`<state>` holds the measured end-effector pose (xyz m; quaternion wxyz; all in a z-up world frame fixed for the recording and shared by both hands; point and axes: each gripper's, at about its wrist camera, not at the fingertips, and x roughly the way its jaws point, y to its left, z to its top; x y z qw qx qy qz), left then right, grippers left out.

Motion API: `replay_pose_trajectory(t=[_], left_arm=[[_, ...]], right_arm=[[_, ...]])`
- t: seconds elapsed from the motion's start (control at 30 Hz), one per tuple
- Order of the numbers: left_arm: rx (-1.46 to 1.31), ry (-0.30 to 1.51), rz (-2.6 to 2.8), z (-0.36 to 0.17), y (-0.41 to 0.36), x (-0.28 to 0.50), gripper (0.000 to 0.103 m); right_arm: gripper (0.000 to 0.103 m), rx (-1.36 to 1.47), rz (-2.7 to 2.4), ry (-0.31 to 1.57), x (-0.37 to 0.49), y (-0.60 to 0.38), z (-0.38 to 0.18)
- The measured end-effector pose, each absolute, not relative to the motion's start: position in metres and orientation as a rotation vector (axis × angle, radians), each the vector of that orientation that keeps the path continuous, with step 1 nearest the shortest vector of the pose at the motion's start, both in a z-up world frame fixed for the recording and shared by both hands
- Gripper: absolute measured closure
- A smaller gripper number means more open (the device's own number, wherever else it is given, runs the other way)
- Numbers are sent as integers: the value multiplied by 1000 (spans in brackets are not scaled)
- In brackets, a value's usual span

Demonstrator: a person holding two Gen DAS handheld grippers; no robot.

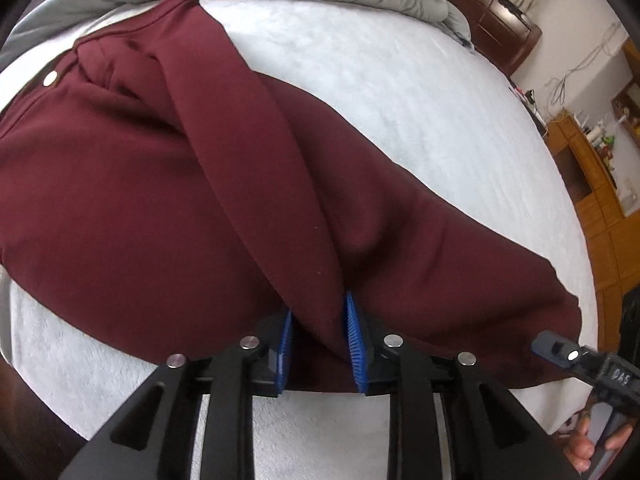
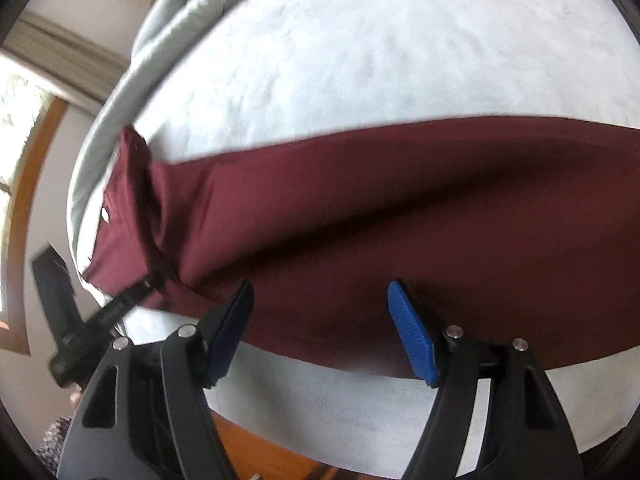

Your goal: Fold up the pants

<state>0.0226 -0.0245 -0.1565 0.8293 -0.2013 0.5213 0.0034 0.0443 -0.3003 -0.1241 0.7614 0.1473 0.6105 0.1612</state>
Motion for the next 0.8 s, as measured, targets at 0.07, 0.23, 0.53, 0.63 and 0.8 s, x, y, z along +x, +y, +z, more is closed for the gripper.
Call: replay_pose_trajectory(t=[0.07,0.23,0.53,0.63,0.8], left_arm=[[-460,1106,-8,-156,-22,23,74],[-464,1112,-8,-131,4,18,39],[-450,1067,149,-93,98,23,25],[-437,1060,182,-90,115,32,25],[-430,1062,177,-93,141,39,24]], right_arm=[[31,274,346,1370,42,-293,-138],[32,236,384,1326,43,-279,-113],[30,259,717,1277,78,-165,-90],[30,252,785,1328,89,-126,-104],[92,175,822,1427,91,-88,-132]])
